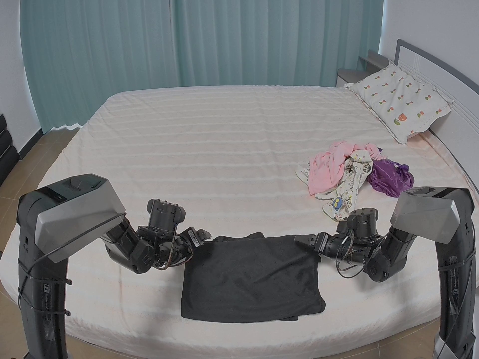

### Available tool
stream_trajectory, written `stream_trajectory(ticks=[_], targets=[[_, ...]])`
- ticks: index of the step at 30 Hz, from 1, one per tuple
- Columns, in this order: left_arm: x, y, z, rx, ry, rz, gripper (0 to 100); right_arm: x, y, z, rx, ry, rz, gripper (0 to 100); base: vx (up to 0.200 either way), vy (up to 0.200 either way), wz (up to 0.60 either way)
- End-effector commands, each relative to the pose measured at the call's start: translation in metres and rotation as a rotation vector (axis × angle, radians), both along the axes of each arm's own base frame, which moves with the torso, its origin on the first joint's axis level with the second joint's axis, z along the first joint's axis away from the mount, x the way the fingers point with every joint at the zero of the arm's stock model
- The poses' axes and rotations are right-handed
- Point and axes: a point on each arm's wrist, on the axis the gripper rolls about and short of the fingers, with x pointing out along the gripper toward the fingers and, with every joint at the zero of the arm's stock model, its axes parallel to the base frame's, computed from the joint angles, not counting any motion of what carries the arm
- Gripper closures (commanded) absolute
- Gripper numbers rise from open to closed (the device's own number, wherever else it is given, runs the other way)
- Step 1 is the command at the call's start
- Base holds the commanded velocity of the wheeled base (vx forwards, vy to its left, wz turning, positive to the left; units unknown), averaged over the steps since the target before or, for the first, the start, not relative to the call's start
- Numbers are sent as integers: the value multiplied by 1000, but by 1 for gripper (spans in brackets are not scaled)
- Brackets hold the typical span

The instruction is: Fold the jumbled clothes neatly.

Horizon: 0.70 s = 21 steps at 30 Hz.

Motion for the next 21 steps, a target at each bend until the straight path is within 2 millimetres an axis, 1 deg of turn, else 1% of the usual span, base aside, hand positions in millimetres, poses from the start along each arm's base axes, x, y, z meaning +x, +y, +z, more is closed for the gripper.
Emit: stream_trajectory(ticks=[1, 2, 3, 4, 12, 16, 17, 21], targets=[[3, -2, -12, 9, 17, -4, 0, 5, 0, -10, 3, 13, -1, 0, 0, 0, 0], [4, -2, -11, 9, 14, -2, 0, 6, 1, -11, 8, 17, -4, 0, 0, 0, 0], [5, -2, -11, 6, 10, 0, 0, 7, 1, -11, 13, 18, -7, 100, 0, 0, 0], [5, -2, -11, 5, 11, 1, 100, 7, 1, -11, 15, 20, -9, 100, 0, 0, 0], [7, 1, -14, 39, -5, 53, 100, 13, -2, -13, 40, 16, -45, 100, 0, 0, 0], [10, 3, -13, 39, -29, 92, 100, 14, -4, -12, 44, 11, -55, 100, 0, 0, 0], [12, 6, -12, 27, -45, 121, 100, 16, -8, -9, 51, 5, -74, 100, 0, 0, 0], [13, 10, -15, 26, -43, 135, 100, 18, -10, -7, 60, -18, -101, 100, 0, 0, 0]])
